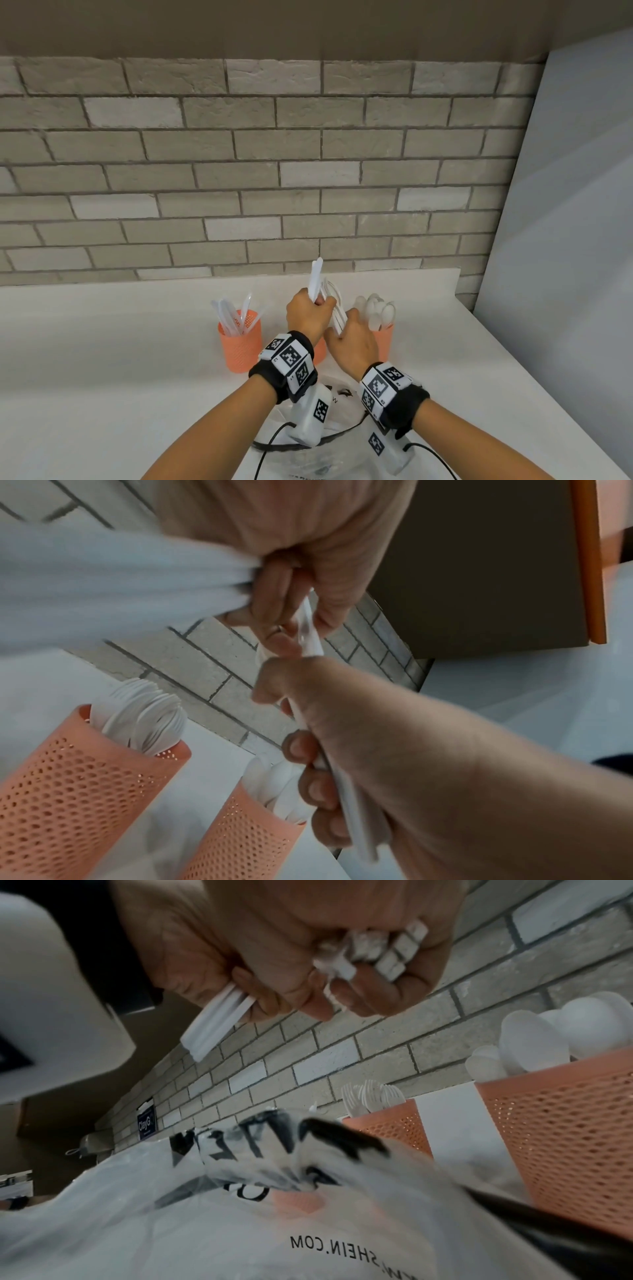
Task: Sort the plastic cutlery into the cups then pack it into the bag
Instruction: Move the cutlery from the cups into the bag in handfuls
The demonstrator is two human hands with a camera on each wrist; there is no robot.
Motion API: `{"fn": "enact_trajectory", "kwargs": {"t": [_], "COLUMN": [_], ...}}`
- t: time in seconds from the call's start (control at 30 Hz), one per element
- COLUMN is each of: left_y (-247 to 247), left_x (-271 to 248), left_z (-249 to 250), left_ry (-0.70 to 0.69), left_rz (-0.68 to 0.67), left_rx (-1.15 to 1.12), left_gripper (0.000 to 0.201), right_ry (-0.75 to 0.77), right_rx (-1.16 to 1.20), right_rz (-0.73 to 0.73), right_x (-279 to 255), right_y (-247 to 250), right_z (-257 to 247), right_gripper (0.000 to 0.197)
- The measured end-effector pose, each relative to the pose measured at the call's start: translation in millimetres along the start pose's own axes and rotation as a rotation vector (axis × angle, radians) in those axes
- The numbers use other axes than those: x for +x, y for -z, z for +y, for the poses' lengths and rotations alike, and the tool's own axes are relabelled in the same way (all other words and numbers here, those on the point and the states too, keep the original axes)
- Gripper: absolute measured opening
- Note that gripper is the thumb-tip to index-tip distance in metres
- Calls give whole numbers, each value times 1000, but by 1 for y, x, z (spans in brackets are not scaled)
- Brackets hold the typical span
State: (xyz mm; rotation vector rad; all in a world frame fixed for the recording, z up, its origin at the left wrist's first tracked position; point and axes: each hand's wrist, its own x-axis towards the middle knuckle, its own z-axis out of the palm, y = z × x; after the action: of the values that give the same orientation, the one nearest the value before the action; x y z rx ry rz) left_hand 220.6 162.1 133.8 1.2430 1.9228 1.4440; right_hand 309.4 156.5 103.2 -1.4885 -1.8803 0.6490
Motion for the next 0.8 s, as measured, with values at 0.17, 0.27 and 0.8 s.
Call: {"fn": "enact_trajectory", "kwargs": {"t": [0.17,0.27,0.8], "left_y": [9,20,117], "left_x": [3,14,87], "left_z": [3,1,-39], "left_ry": [-6,55,109], "left_rz": [38,14,254], "left_rx": [-110,-232,-453], "left_gripper": [10,5,37], "right_ry": [-5,-5,-133], "right_rx": [72,140,492], "right_rz": [-35,-55,-553], "right_x": [-1,0,16], "right_y": [-1,-4,-6], "right_z": [3,6,7], "right_gripper": [57,62,29]}}
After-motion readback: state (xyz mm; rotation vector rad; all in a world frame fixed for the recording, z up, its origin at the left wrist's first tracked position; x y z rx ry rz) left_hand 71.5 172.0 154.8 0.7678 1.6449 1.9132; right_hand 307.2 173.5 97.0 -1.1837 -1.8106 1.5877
